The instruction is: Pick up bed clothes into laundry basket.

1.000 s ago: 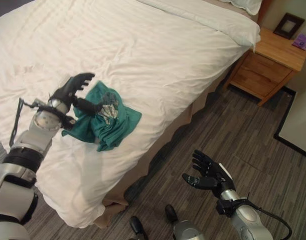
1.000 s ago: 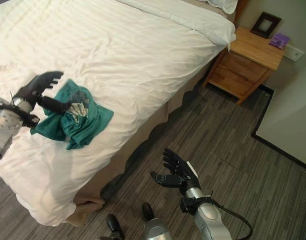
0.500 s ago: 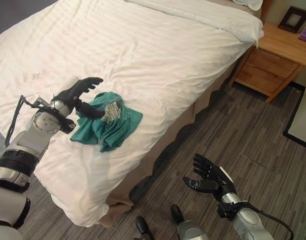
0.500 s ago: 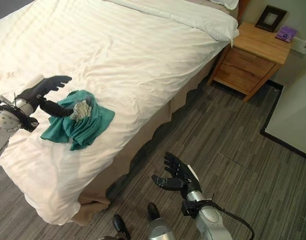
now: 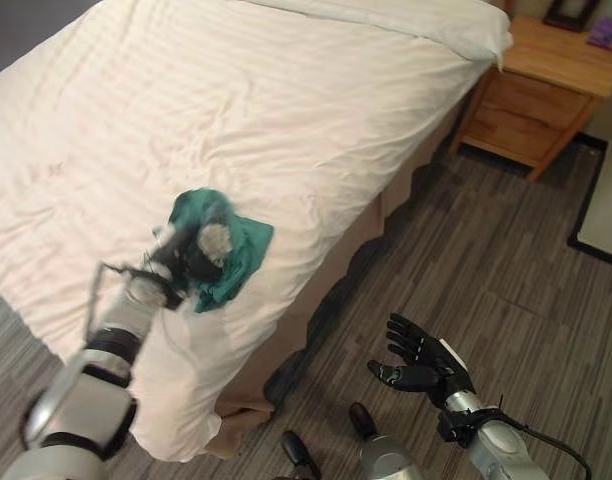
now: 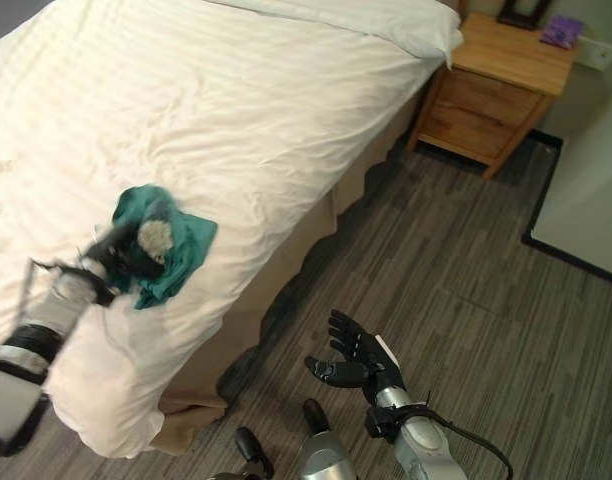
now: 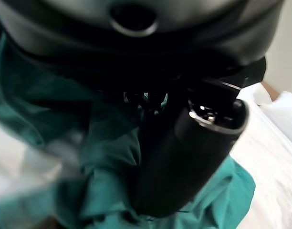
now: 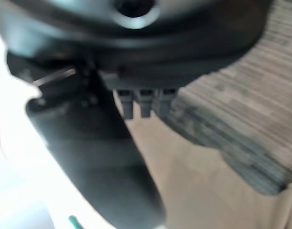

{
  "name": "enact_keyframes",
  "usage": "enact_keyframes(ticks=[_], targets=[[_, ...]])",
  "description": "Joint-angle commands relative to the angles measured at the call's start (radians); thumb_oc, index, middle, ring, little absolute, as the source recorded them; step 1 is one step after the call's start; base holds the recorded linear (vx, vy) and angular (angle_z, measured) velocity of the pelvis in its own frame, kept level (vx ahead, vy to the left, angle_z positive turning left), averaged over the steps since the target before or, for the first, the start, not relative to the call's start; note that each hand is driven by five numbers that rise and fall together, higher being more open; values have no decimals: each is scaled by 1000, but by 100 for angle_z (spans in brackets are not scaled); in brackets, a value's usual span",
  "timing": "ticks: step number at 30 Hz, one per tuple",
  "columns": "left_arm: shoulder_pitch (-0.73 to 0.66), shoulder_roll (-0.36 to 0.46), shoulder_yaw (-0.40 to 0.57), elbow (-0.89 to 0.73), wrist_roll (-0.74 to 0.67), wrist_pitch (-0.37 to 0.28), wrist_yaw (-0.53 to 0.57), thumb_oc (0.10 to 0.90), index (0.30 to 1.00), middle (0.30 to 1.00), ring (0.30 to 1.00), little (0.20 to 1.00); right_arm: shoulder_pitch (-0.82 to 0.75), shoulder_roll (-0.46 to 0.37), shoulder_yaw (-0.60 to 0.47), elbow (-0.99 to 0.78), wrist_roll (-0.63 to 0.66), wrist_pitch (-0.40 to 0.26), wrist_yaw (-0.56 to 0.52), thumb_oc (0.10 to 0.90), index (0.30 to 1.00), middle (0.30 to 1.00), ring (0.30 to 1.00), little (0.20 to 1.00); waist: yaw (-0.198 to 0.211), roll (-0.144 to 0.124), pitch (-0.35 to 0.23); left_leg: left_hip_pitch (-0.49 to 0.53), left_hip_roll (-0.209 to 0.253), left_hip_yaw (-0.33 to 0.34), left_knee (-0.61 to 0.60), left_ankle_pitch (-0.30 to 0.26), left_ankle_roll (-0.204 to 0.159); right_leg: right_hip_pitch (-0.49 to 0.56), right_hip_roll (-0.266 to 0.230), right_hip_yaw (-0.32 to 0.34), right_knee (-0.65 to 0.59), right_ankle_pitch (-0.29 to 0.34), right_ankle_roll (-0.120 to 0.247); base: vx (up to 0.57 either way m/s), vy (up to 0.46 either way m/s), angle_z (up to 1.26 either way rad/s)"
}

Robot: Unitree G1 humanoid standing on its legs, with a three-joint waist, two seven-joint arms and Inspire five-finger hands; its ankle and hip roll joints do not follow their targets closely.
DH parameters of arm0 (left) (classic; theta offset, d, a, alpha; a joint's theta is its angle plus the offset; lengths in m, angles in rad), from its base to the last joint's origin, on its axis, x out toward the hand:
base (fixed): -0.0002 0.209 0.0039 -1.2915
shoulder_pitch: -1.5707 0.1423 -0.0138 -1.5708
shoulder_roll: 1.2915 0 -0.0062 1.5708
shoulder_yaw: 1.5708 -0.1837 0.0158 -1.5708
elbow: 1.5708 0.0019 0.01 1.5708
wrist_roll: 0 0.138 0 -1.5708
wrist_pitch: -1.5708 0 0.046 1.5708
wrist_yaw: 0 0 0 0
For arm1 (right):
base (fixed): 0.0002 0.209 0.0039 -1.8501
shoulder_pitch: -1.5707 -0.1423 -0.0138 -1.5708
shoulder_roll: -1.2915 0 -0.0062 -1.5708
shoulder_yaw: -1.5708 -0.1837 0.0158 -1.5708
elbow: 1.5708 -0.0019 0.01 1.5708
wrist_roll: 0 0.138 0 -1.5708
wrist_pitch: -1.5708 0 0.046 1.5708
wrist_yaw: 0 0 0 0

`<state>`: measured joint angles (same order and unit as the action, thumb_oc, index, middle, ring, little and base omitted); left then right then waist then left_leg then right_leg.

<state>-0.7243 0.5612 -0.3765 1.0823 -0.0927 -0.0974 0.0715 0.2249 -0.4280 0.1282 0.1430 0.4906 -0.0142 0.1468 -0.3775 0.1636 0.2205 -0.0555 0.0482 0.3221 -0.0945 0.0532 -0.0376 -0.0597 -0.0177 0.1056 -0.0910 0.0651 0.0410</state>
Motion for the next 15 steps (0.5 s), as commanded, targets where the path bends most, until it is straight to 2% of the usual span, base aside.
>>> enact_keyframes(ticks=[1,5,6,7,9,10,11,13,14,15], targets=[[-104,-32,-23,22,42,-5,-80,800,900,900,900,900,-37,-27,-24,-96,39,-63,26,800,900,900,900,900,-42,26,-19,145,27,34,7,-93,-56,-2,5,-20,4,-78,88,82,4,0],[-125,-30,-32,11,49,-5,-87,800,900,900,900,900,-22,-28,-31,-101,28,-66,25,800,900,900,900,900,-56,44,-21,163,22,37,7,-96,-57,17,4,-20,4,-84,86,60,-5,-4],[-130,-20,-37,-7,52,-5,-94,579,568,568,568,568,-14,-31,-42,-105,27,-64,26,800,900,900,900,900,-59,50,-22,171,21,35,7,-100,-56,27,2,-22,4,-90,87,62,-8,-2],[-139,-13,-39,-29,42,-10,-96,400,300,300,300,300,-8,-31,-49,-105,27,-64,29,800,900,900,900,900,-59,53,-24,175,21,32,7,-101,-57,32,1,-25,4,-93,86,47,-9,0],[-146,-5,-38,-58,24,-16,-94,400,300,300,300,300,-5,-30,-52,-103,27,-64,30,800,900,900,900,900,-58,56,-27,174,20,29,7,-99,-57,34,1,-27,4,-93,84,15,-17,3],[-150,20,-23,-175,-64,-44,-88,400,300,300,300,300,3,-26,-65,-100,25,-66,30,800,900,900,900,900,-53,60,-31,184,20,19,7,-103,-55,48,-1,-32,4,-101,83,30,-34,7],[-150,21,-22,-177,-64,-44,-88,400,300,300,300,300,2,-26,-64,-100,25,-66,30,800,900,900,900,900,-52,60,-34,179,20,20,7,-100,-56,43,0,-31,4,-98,82,39,-55,15],[-122,56,10,-388,-244,-91,-69,400,300,300,300,300,14,-16,-86,-102,20,-75,20,800,900,900,900,900,-39,60,-41,194,21,1,7,-102,-56,66,-4,-42,4,-110,77,19,-42,14],[-120,57,11,-390,-244,-89,-69,400,300,300,300,300,14,-16,-84,-102,20,-74,20,800,900,900,900,900,-39,60,-43,190,21,2,7,-99,-57,63,-3,-41,4,-107,76,13,-53,6],[-111,80,24,-490,-325,-123,-55,400,300,300,300,300,15,-7,-98,-96,22,-82,10,800,900,900,900,900,-32,56,-52,198,22,-9,7,-99,-59,74,-2,-44,4,-114,71,4,-48,9]])
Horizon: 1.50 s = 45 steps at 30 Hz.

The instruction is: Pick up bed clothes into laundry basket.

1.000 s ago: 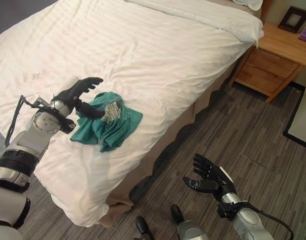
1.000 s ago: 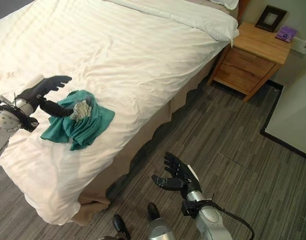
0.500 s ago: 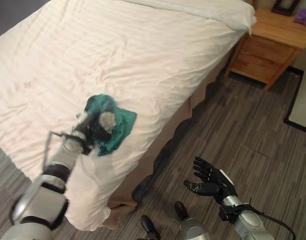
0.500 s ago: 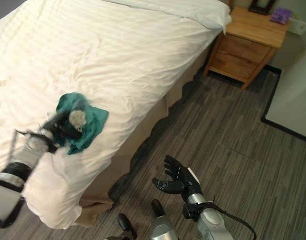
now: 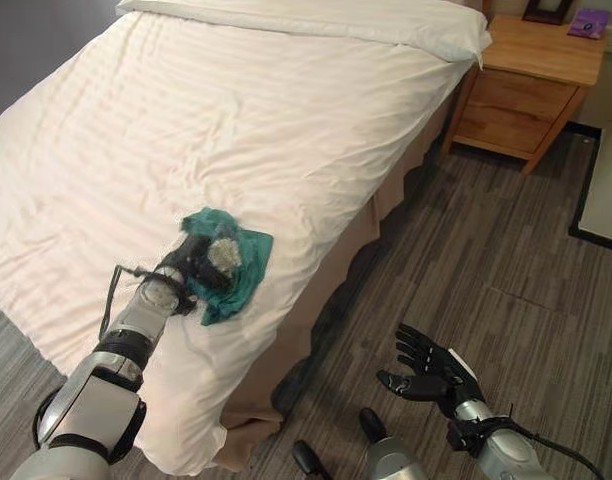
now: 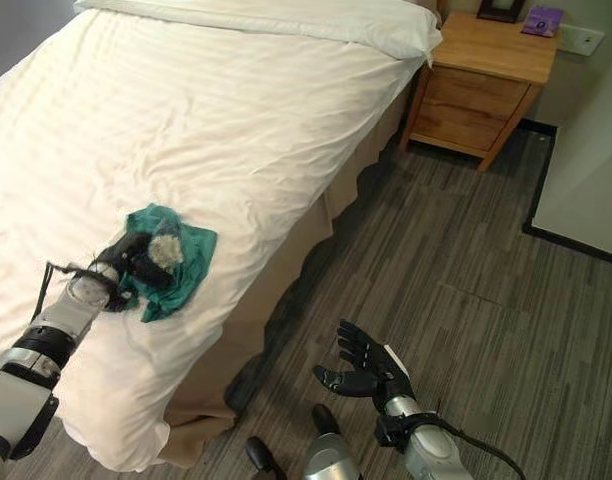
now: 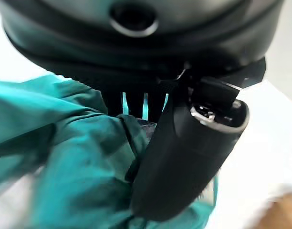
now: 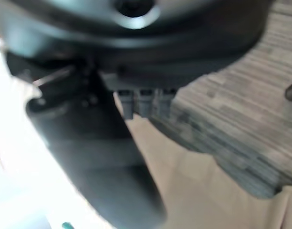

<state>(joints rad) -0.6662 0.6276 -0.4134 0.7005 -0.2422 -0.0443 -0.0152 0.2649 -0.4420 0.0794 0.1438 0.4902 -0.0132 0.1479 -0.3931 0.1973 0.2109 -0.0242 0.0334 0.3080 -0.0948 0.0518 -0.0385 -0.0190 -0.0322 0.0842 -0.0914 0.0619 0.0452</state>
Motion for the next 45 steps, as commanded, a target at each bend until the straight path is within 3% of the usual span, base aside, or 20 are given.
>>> enact_keyframes(ticks=[1,6,7,9,12,13,14,16,22,23,24,25,27,29,36,37,40,42,43,45], targets=[[-168,14,61,-110,-176,-175,32,400,300,300,300,300,-25,7,-49,-97,23,-83,9,800,900,900,900,900,-17,22,-43,167,37,5,8,-98,-58,34,12,-23,4,-111,66,13,-66,11],[-76,-6,228,-366,-541,-287,35,400,300,300,300,300,-69,25,-67,-75,15,-125,-31,800,900,900,900,900,5,-37,-44,113,75,-28,235,-123,-81,57,7,-23,38,-123,37,-30,-76,11],[119,-73,380,-598,-615,-369,31,400,300,300,300,300,-87,44,-59,-89,-12,-148,-49,800,900,900,900,900,90,-82,-33,76,48,-181,336,-102,-79,63,27,47,48,-116,25,37,-20,-42],[204,-93,426,-656,-585,-376,53,400,300,300,300,300,-91,49,-53,-91,-20,-153,-47,800,900,900,900,900,121,-102,-42,58,30,-224,349,-107,-72,58,26,84,45,-105,31,35,1,-162],[463,-160,602,-805,-555,-415,45,400,300,300,300,300,-73,78,-67,-98,-48,-166,-32,800,900,900,900,900,201,-149,-59,43,-5,-423,313,-130,-57,41,38,230,36,-75,65,58,66,-195],[601,-198,662,-859,-520,-418,37,400,300,300,300,300,-68,71,-91,-91,-58,-169,-22,800,900,900,900,900,240,-164,-66,28,-59,-654,301,-156,-44,19,56,348,53,-69,85,66,183,-236],[659,-223,683,-872,-513,-410,29,400,300,300,300,300,-60,68,-107,-83,-56,-160,-18,800,900,900,900,900,247,-165,-66,30,-71,-718,295,-160,-47,10,69,401,66,-67,94,65,201,-312],[728,-260,711,-883,-538,-404,4,400,300,300,300,300,-67,49,-141,-65,-41,-147,-9,800,900,900,900,900,248,-158,-61,51,-74,-724,257,-179,-32,-23,87,457,93,-65,110,-77,192,-252],[726,-268,680,-837,-545,-384,8,400,300,300,300,300,-79,120,-239,-72,60,-168,-52,800,900,900,900,900,190,-175,-30,86,-84,-499,131,-182,38,-130,69,544,92,3,193,-200,305,-135],[716,-248,683,-824,-530,-384,17,400,300,300,300,300,-90,140,-234,-73,77,-178,-61,800,900,900,900,900,189,-177,-16,82,-85,-469,136,-180,41,-174,66,496,119,3,193,-281,116,-193],[689,-239,673,-804,-505,-369,44,400,300,300,300,300,-88,166,-194,-93,79,-180,-69,800,900,900,900,900,198,-156,19,88,-52,-391,152,-186,36,-230,-2,209,220,-50,121,-354,154,-169],[689,-239,674,-805,-494,-361,55,400,300,300,300,300,-80,172,-169,-103,74,-182,-68,800,900,900,900,900,214,-149,30,97,-39,-337,153,-180,41,-216,-41,59,279,-75,105,-266,106,-137],[685,-238,673,-802,-487,-354,59,400,300,300,300,300,-76,172,-161,-112,71,-180,-60,800,900,900,900,900,215,-147,34,101,-34,-303,142,-170,44,-198,-57,1,314,-97,90,-236,58,-190],[674,-239,676,-803,-483,-345,68,400,300,300,300,300,-64,154,-174,-135,25,-197,-68,800,900,900,900,900,251,-131,30,82,-7,-156,140,-153,56,-132,-130,-215,424,-173,64,-362,62,-207],[687,-252,659,-816,-482,-299,50,400,300,300,300,300,-101,141,-185,-161,-1,-200,-90,800,900,900,900,900,316,-151,-17,80,44,131,175,-192,37,-14,-208,-465,311,-190,109,-105,-71,-185],[686,-251,659,-813,-483,-299,48,400,300,300,300,300,-100,142,-185,-161,-1,-199,-90,800,900,900,900,900,320,-150,-18,79,47,135,177,-192,35,-12,-203,-463,302,-185,108,-3,-345,-189],[664,-239,611,-759,-482,-285,26,400,300,300,300,300,-74,135,-176,-174,7,-197,-79,800,900,900,900,900,305,-185,-9,2,185,149,408,-135,-29,35,-102,-349,187,-202,59,70,-420,-98],[650,-251,572,-754,-499,-267,18,400,300,300,300,300,-72,126,-155,-175,34,-187,-77,800,900,900,900,900,321,-204,18,-42,271,74,593,-26,-58,76,-24,-292,167,-226,-1,45,-319,-63],[642,-258,555,-752,-498,-265,20,400,300,300,300,300,-82,111,-144,-160,30,-188,-83,800,900,900,900,900,339,-210,44,-86,266,-8,668,14,-41,92,-5,-271,154,-209,-28,-53,-151,-122],[646,-271,542,-745,-477,-246,28,400,300,300,300,300,-117,83,-118,-147,22,-175,-94,800,900,900,900,900,392,-230,50,-153,103,-250,660,-38,-21,98,-18,-181,139,-197,-22,59,15,-100]])
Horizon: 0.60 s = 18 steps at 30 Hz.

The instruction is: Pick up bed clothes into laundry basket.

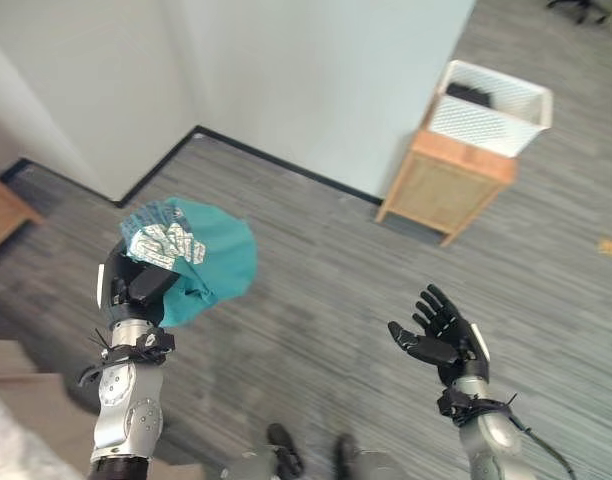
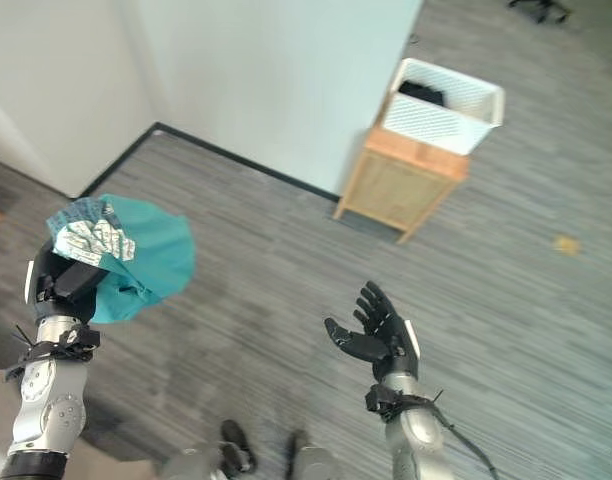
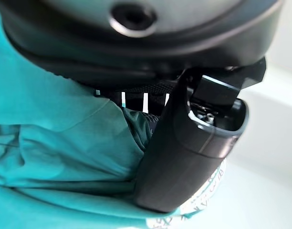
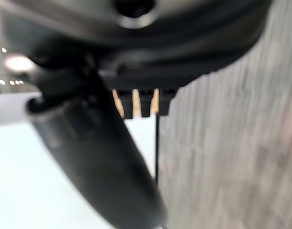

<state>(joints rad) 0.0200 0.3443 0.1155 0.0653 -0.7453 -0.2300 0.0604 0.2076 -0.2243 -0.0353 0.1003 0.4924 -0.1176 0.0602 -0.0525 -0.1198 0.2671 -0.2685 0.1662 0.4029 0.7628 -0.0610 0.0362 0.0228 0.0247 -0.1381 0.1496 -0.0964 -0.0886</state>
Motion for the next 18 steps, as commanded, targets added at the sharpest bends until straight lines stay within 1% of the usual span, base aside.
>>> enact_keyframes(ticks=[1,2,3,4,5,6,7,8,9,10,14,18], targets=[[-25,2,18,-118,30,-57,-50,400,300,300,300,300,-68,-136,9,-99,38,-64,8,800,900,900,900,900,79,87,-10,79,-118,-443,-269,41,-89,64,-73,98,-109,-34,119,197,27,-146],[-9,-4,26,-118,22,-60,-58,400,300,300,300,300,-68,-136,13,-99,43,-59,22,800,900,900,900,900,81,91,-13,81,-124,-460,-314,40,-88,66,-69,121,-114,-30,123,296,49,-273],[4,-4,34,-119,19,-70,-70,400,300,300,300,300,-56,-147,8,-107,35,-58,35,800,900,900,900,900,81,103,-30,84,-128,-491,-468,56,-97,80,-55,161,-131,-32,129,221,29,-246],[5,-4,33,-119,19,-71,-70,400,300,300,300,300,-54,-147,8,-108,35,-58,35,800,900,900,900,900,82,101,-29,91,-130,-488,-476,58,-96,82,-58,162,-131,-34,129,279,84,-166],[12,5,40,-117,45,-79,-72,400,300,300,300,300,-66,-173,5,-107,11,-64,38,800,900,900,900,900,100,120,-34,87,-171,-541,-561,95,-105,90,-30,193,-131,-39,127,126,54,-30],[13,13,44,-116,41,-79,-73,400,300,300,300,300,-72,-172,3,-114,6,-51,42,800,900,900,900,900,93,126,-39,113,-174,-547,-583,77,-101,91,-23,212,-121,-49,128,178,75,-40],[1,17,41,-108,43,-81,-67,400,300,300,300,300,-66,-170,-9,-129,7,-57,34,800,900,900,900,900,84,135,-41,142,-167,-537,-599,82,-98,100,-20,213,-124,-51,124,69,32,-67],[1,17,41,-108,43,-81,-67,400,300,300,300,300,-66,-170,-9,-129,7,-57,34,800,900,900,900,900,84,135,-40,143,-167,-537,-599,83,-98,101,-20,213,-124,-51,124,99,108,-75],[-16,29,34,-107,44,-85,-61,400,300,300,300,300,-62,-164,-19,-129,17,-64,26,800,900,900,900,900,64,145,-54,176,-165,-539,-643,83,-96,106,-25,209,-139,-49,122,68,132,-50],[-26,38,32,-106,51,-85,-54,400,300,300,300,300,-56,-154,-27,-137,29,-65,21,800,900,900,900,900,50,149,-62,196,-161,-529,-666,82,-94,110,-30,205,-150,-47,126,90,169,-30],[-11,36,30,-103,46,-74,-57,400,300,300,300,300,-27,-133,-41,-135,25,-56,25,800,900,900,900,900,34,148,-80,229,-165,-503,-702,70,-78,110,-46,211,-162,-42,141,70,105,8],[33,12,18,-77,39,-48,-78,400,300,300,300,300,-29,-139,-42,-143,6,-38,36,800,900,900,900,900,38,140,-90,238,-181,-491,-706,50,-57,112,-68,221,-171,-38,154,81,96,-5]])
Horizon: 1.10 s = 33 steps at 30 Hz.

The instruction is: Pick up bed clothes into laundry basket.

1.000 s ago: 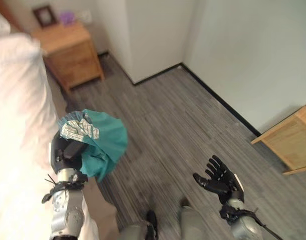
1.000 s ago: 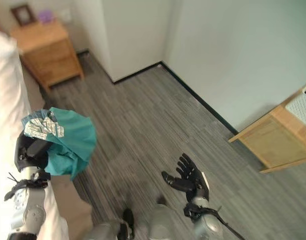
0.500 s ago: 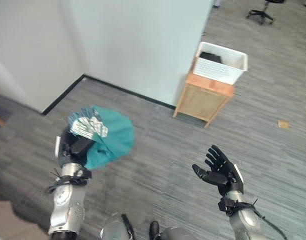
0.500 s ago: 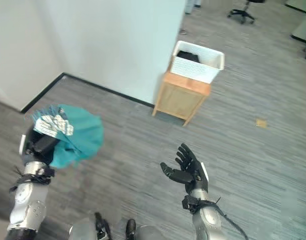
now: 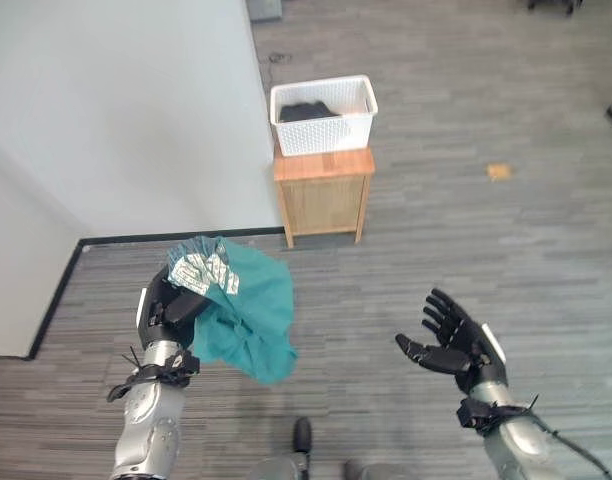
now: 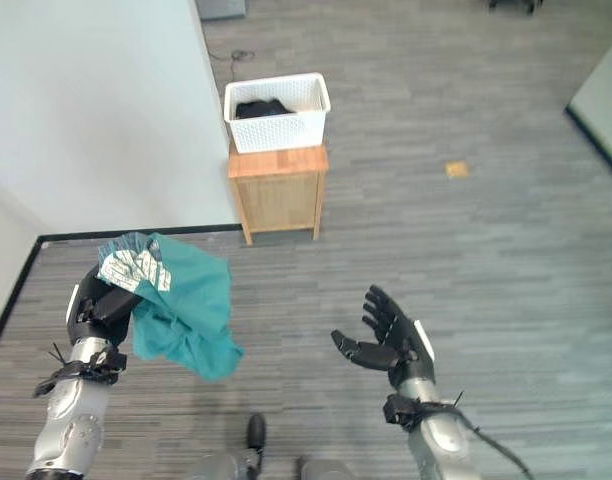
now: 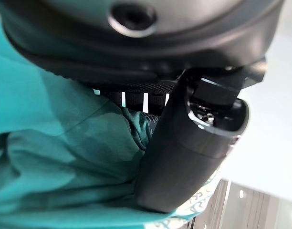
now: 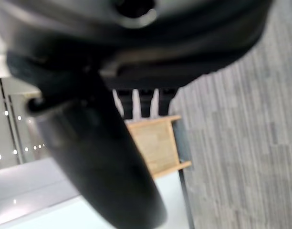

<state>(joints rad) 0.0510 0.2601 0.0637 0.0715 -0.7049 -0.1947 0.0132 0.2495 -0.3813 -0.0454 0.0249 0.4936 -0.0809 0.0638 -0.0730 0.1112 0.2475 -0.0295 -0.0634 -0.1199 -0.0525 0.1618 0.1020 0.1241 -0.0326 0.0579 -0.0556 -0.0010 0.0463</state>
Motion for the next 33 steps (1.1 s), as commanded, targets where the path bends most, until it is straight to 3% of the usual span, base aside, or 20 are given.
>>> enact_keyframes(ticks=[1,9,11,12,13,14,15,17,18,20,21,22,23,26,29,30,31,32,33], targets=[[15,91,71,-82,-5,-78,-36,400,300,300,300,300,-73,19,-33,-70,3,-71,35,800,900,900,900,900,61,-92,-72,-1,47,36,108,-176,-120,11,-14,25,33,-132,22,74,94,8],[43,93,77,-79,5,-69,-27,400,300,300,300,300,-135,28,-10,-62,-3,-80,18,800,900,900,900,900,88,-87,-75,-13,26,67,112,-207,-91,-25,-46,40,51,-136,52,52,103,-6],[41,105,87,-82,12,-71,-18,400,300,300,300,300,-153,22,1,-61,-12,-80,16,800,900,900,900,900,98,-80,-70,-21,23,77,119,-217,-82,-65,-50,46,113,-145,63,13,96,-29],[34,109,89,-81,19,-71,-13,400,300,300,300,300,-164,20,8,-61,-16,-80,15,800,900,900,900,900,105,-76,-63,-23,22,79,124,-225,-74,-104,-49,42,193,-154,74,-2,115,-26],[19,123,90,-81,28,-74,-3,400,300,300,300,300,-183,14,23,-74,-21,-76,21,800,900,900,900,900,99,-64,-29,-6,33,91,127,-243,-60,-230,-41,15,412,-130,116,36,156,-23],[15,126,87,-81,30,-74,5,400,300,300,300,300,-184,15,34,-78,-23,-77,22,800,900,900,900,900,92,-55,-12,14,44,106,124,-249,-55,-269,-46,-16,502,-91,142,82,150,-30],[14,128,85,-81,33,-74,4,400,300,300,300,300,-183,18,37,-81,-25,-75,24,800,900,900,900,900,83,-47,3,37,51,115,120,-257,-52,-309,-61,-43,579,-79,140,142,120,-44],[13,130,79,-80,34,-71,-1,400,300,300,300,300,-180,21,35,-83,-28,-74,27,800,900,900,900,900,70,-40,19,67,56,120,112,-268,-50,-361,-72,-68,621,-50,135,200,55,-36],[3,137,62,-85,35,-67,-19,400,300,300,300,300,-166,20,25,-88,-35,-67,40,800,900,900,900,900,36,-42,22,119,63,141,94,-302,-63,-401,-101,-100,518,-61,127,343,-31,-12],[-11,135,50,-92,25,-67,-30,400,300,300,300,300,-154,14,3,-86,-34,-73,34,800,900,900,900,900,15,-50,23,139,66,130,87,-324,-81,-413,-98,-85,370,-51,118,419,-114,-5],[-30,137,40,-90,20,-69,-34,400,300,300,300,300,-150,9,-8,-87,-35,-78,26,800,900,900,900,900,-2,-57,28,158,69,120,82,-337,-94,-429,-103,-69,272,-28,122,271,-113,-6],[-32,137,39,-88,20,-70,-35,400,300,300,300,300,-150,9,-9,-88,-35,-78,26,800,900,900,900,900,-2,-52,30,162,74,119,81,-339,-95,-419,-99,-73,261,-24,122,445,-182,9],[-57,144,19,-71,24,-72,-41,400,300,300,300,300,-145,5,-17,-85,-47,-81,16,800,900,900,900,900,-25,-59,27,213,97,111,69,-365,-122,-443,-119,-62,138,24,142,476,-208,15],[-57,145,14,-61,43,-76,-43,400,300,300,300,300,-144,0,-22,-98,-57,-82,19,800,900,900,900,900,-35,-64,18,255,121,115,68,-376,-142,-443,-130,-120,97,56,158,461,-254,16],[-53,126,11,-67,29,-69,-56,400,300,300,300,300,-149,-9,-7,-82,-44,-87,37,800,900,900,900,900,-39,-65,-18,264,157,100,166,-336,-178,-406,-113,-150,149,60,125,445,-320,11],[-46,113,7,-70,8,-61,-66,400,300,300,300,300,-166,-20,7,-78,-40,-80,36,800,900,900,900,900,-41,-50,-34,254,210,102,308,-191,-214,-368,-75,-178,185,30,87,441,-372,30],[-50,108,1,-68,-5,-57,-63,400,300,300,300,300,-185,-33,17,-64,-28,-84,27,800,900,900,900,900,-33,-56,-39,205,226,98,438,-114,-214,-338,-66,-188,184,12,62,430,-370,26],[-51,109,2,-68,-5,-57,-63,400,300,300,300,300,-186,-33,17,-63,-28,-85,27,800,900,900,900,900,-36,-59,-41,199,223,95,438,-111,-214,-340,-70,-190,180,15,62,283,-336,34],[-55,108,-8,-74,-20,-51,-64,400,300,300,300,300,-213,-42,25,-47,-9,-91,9,800,900,900,900,900,-27,-73,-37,142,238,103,579,-47,-211,-294,-64,-206,166,-3,33,477,-595,15]])
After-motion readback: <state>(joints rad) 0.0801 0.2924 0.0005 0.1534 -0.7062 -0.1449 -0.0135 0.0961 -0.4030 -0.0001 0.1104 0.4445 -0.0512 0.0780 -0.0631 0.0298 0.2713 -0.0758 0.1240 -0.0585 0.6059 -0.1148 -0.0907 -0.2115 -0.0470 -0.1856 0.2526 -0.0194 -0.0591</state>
